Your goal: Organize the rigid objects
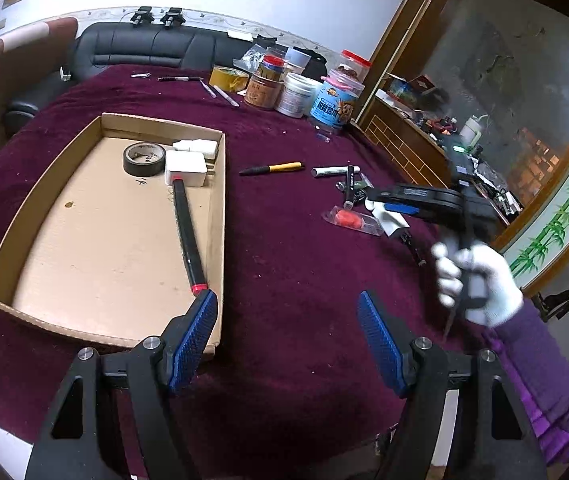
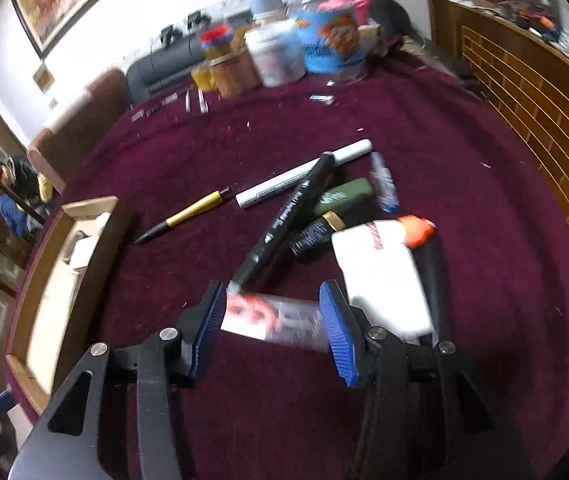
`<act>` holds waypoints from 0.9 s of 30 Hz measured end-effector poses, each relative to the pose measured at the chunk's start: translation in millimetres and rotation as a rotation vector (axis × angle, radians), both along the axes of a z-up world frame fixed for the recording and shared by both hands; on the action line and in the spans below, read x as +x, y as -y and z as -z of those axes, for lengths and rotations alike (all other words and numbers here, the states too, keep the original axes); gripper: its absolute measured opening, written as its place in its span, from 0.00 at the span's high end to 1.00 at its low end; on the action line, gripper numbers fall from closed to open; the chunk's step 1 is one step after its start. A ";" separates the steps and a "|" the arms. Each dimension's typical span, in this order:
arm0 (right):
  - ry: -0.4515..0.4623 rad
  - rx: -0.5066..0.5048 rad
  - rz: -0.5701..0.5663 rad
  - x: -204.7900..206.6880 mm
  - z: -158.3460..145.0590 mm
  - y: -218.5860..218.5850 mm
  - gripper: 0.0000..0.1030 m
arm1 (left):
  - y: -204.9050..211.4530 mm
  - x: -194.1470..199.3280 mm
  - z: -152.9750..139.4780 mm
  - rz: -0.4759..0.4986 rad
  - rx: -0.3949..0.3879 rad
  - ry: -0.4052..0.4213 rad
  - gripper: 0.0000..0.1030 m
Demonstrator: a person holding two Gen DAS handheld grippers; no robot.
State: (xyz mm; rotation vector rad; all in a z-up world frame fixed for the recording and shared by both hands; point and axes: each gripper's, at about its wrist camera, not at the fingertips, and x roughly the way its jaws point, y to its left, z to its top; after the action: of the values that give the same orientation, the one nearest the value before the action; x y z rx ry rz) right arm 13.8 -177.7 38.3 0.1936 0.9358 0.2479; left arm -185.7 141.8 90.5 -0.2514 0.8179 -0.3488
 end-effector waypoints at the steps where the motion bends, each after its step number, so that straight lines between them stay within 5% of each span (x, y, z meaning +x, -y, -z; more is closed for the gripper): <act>1: -0.021 -0.015 -0.009 9.4 6.0 -6.7 0.54 | -0.3 -1.6 -0.4 -0.004 0.003 0.001 0.35; 4: -0.086 -0.025 -0.007 22.8 24.0 -17.2 0.54 | -3.3 -4.0 -0.4 -0.014 0.012 -0.002 0.35; 7: -0.158 0.084 -0.025 10.4 30.9 -22.6 0.53 | -6.7 -2.0 1.5 -0.021 0.019 -0.007 0.35; 10: -0.249 0.267 -0.181 -10.1 33.6 -37.2 0.53 | -1.7 8.4 7.6 -0.006 0.002 -0.039 0.35; 14: -0.013 0.070 -0.109 -38.4 -1.6 -24.9 0.53 | 18.9 14.6 11.6 0.045 0.038 -0.046 0.35; 17: 0.086 0.074 -0.004 -46.4 -12.0 6.2 0.53 | 35.4 24.0 16.4 0.062 0.102 -0.052 0.35; 22: 0.091 0.170 0.098 -57.8 -1.2 47.7 0.52 | 67.6 57.6 16.4 0.145 0.244 -0.012 0.35; 27: 0.056 0.181 0.139 -79.0 13.3 72.5 0.52 | 111.3 100.7 32.9 0.418 0.433 -0.011 0.35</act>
State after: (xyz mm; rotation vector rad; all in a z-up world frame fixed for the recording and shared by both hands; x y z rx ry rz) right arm -65.2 -250.2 24.9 0.4154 0.8399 0.2085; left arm -85.0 30.5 57.6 0.3278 0.9346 -0.5488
